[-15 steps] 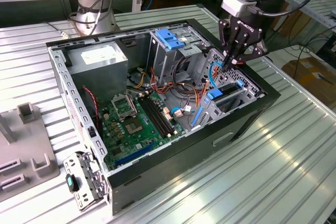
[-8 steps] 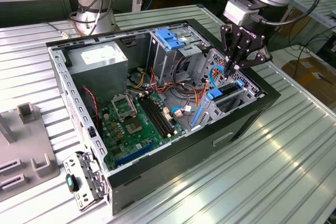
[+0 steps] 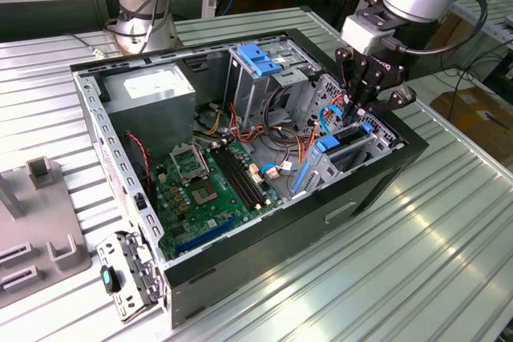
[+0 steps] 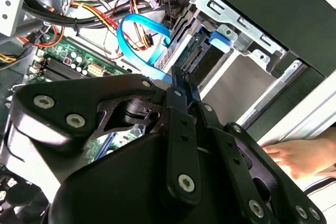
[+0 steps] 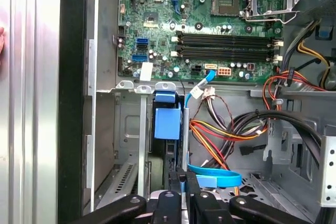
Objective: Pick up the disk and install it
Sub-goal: 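Insert the first disk wire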
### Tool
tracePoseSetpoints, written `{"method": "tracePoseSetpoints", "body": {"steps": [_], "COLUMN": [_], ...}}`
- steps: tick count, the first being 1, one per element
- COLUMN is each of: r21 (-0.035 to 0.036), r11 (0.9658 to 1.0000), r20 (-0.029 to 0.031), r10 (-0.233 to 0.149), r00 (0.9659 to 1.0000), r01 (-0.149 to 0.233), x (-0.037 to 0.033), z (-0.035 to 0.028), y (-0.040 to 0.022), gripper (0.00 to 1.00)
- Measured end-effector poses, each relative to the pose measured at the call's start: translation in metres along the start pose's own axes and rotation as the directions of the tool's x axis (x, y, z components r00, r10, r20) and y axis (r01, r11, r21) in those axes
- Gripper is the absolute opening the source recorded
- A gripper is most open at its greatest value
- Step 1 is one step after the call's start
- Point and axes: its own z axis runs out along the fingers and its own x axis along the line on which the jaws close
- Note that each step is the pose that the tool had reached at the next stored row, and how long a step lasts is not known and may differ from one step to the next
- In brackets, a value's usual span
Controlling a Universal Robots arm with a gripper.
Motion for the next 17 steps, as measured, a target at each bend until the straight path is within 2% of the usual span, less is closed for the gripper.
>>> {"method": "tracePoseSetpoints", "body": {"steps": [1,3,4,6,8,9,11,13,14,17], "r21": [0.0002,0.0089,0.0140,0.0293,0.0322,0.0351,0.0377,0.0409,0.0413,0.0412], "r11": [1.0000,1.0000,0.9999,0.9995,0.9994,0.9993,0.9993,0.9991,0.9991,0.9991], "r20": [0.0001,0.0036,0.0046,0.0076,0.0092,0.0165,0.0286,0.0568,0.0623,0.0625], "r10": [0.000,-0.002,-0.004,-0.009,-0.009,-0.009,-0.009,-0.008,-0.008,-0.008], "r00": [1.0000,1.0000,1.0000,0.9999,0.9999,0.9998,0.9996,0.9984,0.9980,0.9980], "r01": [0.000,0.002,0.004,0.009,0.009,0.009,0.008,0.006,0.005,0.005], "x": [0.0000,0.0009,0.0013,0.0043,0.0064,0.0078,0.0090,0.0104,0.0113,0.0149], "z": [0.0000,0.0008,0.0011,0.0021,0.0028,0.0032,0.0032,0.0033,0.0033,0.0040], "y": [0.0000,0.0010,0.0013,0.0042,0.0076,0.0101,0.0108,0.0110,0.0111,0.0113], "gripper": [0.16,0.16,0.16,0.16,0.16,0.16,0.16,0.16,0.16,0.16]}}
